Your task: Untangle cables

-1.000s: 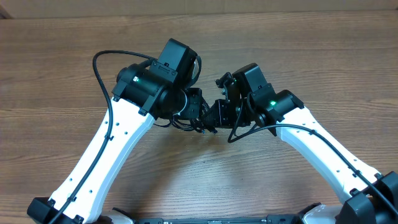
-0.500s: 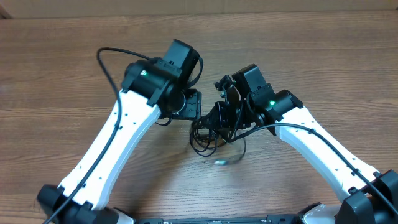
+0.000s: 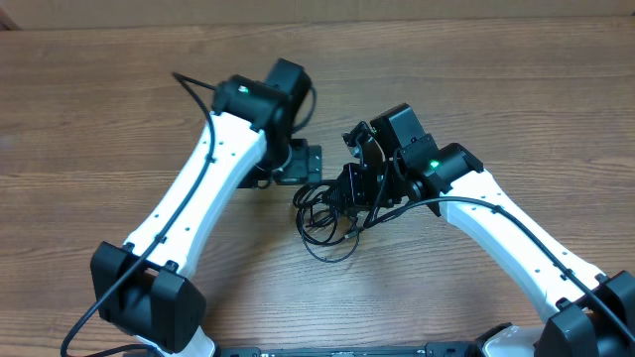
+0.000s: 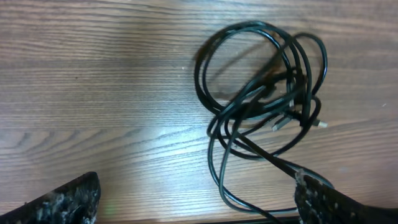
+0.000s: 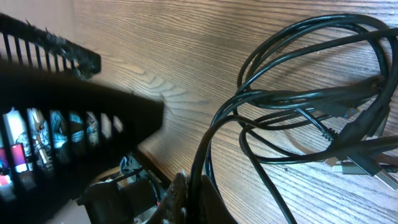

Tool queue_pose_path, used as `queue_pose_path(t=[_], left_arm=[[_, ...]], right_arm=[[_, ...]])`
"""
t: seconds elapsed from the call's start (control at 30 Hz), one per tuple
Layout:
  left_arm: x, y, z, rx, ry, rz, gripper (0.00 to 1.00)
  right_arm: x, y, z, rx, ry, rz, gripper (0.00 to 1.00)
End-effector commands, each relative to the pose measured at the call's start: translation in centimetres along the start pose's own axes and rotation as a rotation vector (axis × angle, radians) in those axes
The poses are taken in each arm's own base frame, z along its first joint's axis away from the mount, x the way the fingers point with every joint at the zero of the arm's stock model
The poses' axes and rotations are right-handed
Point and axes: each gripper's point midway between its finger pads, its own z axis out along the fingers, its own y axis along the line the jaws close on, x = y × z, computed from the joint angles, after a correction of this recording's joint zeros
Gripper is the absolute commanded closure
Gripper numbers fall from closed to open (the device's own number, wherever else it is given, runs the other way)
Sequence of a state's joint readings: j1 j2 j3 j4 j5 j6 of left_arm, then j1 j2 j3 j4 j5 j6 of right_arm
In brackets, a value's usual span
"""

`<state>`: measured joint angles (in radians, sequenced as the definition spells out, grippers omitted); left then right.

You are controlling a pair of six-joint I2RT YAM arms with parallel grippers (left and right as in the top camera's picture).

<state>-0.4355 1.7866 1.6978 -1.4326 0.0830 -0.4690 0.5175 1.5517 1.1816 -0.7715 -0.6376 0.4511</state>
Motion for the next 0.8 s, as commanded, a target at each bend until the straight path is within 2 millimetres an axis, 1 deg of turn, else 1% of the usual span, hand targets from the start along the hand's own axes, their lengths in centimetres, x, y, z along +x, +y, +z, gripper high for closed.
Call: queue_pose_path(t=[0.0, 0.07, 0.13, 0.23, 0.3, 0.4, 0.5, 0.63, 0.77], left_arm=[[-0.3, 0.1, 0.2, 0.063, 0.037, -0.044, 0.0], [-0.5, 0.3, 0.3, 0.062, 0.038, -0.053, 0.01], [-0.6, 0.4, 0.3, 0.061, 0.039, -0.057, 0.01], [-1.0, 0.6, 0.3, 0.055, 0.023, -0.058, 0.01], [-1.5, 1.0, 0.3, 0.065, 0.013, -0.095, 0.0], [-2.3, 1.8, 0.1, 0.091, 0.005, -0.21, 0.01], [-2.9, 2.2, -0.1, 0.143, 0.011, -0.261, 0.0], [-2.5, 2.4, -0.2, 0.156, 0.037, -0.268, 0.0], [-1.4, 1.9, -0.1, 0.157, 0.077, -0.249, 0.0]], right_arm=[[-0.1, -0.1, 0.1, 0.006, -0.004, -0.008, 0.96], [0.0, 0.0, 0.1, -0.001, 0.002, -0.006, 0.96], [0.5, 1.0, 0.0, -0.06, 0.033, -0.024, 0.96], [1.8, 3.9, -0.5, -0.231, 0.103, -0.118, 0.96], [2.8, 5.8, -1.2, -0.359, 0.148, -0.18, 0.96], [4.0, 7.9, -2.4, -0.508, 0.198, -0.242, 0.96], [4.6, 9.2, -3.4, -0.606, 0.222, -0.286, 0.96], [4.9, 10.4, -4.3, -0.695, 0.241, -0.316, 0.96], [6.0, 11.9, -6.2, -0.848, 0.257, -0.418, 0.96]])
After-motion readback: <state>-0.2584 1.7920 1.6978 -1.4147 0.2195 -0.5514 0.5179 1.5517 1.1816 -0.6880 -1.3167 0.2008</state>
